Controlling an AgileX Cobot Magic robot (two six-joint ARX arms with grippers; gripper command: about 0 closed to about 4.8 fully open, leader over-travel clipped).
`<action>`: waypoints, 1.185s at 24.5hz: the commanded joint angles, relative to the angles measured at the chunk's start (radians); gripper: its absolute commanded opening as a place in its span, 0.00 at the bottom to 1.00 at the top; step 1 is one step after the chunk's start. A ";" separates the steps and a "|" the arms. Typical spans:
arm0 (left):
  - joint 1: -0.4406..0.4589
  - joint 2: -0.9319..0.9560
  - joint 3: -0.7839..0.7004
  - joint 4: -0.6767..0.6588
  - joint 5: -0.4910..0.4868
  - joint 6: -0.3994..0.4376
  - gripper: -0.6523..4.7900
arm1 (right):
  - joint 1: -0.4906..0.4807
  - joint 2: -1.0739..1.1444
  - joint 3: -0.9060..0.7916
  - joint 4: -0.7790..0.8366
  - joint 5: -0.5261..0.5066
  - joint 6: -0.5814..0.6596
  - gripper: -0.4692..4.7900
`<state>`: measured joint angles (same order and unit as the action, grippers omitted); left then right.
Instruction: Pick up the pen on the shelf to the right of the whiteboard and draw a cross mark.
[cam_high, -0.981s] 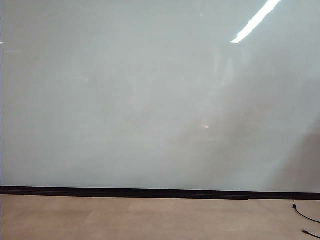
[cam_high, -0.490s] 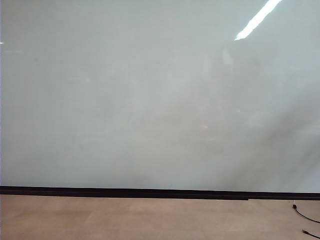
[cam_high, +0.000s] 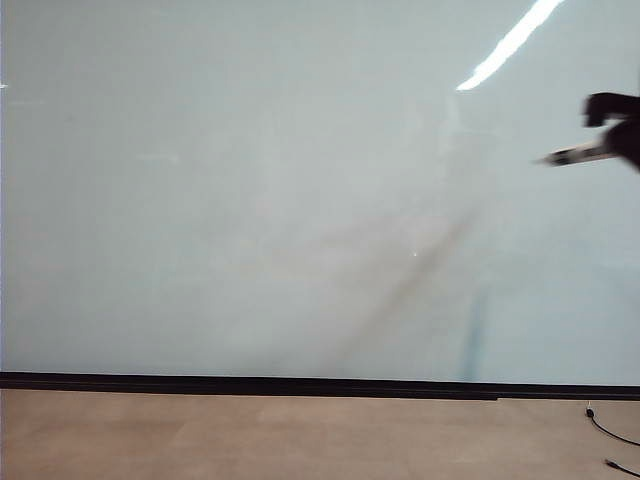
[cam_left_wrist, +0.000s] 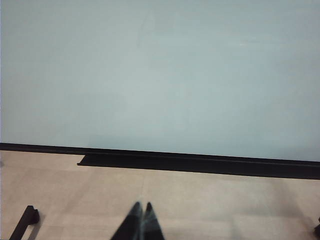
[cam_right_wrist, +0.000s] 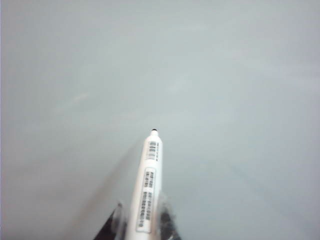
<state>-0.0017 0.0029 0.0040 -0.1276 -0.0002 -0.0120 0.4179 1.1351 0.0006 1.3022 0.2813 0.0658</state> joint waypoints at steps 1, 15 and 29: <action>0.000 0.000 0.003 0.009 0.003 0.004 0.11 | 0.115 0.006 0.015 -0.012 -0.005 0.029 0.08; 0.000 0.000 0.003 0.009 0.004 0.004 0.11 | 0.218 0.280 0.257 0.051 -0.159 0.196 0.08; 0.000 0.000 0.003 0.009 0.003 0.004 0.11 | 0.232 0.600 0.600 0.110 -0.283 0.241 0.08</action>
<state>-0.0017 0.0029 0.0040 -0.1276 -0.0006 -0.0120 0.6491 1.7336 0.5869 1.3937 0.0170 0.3023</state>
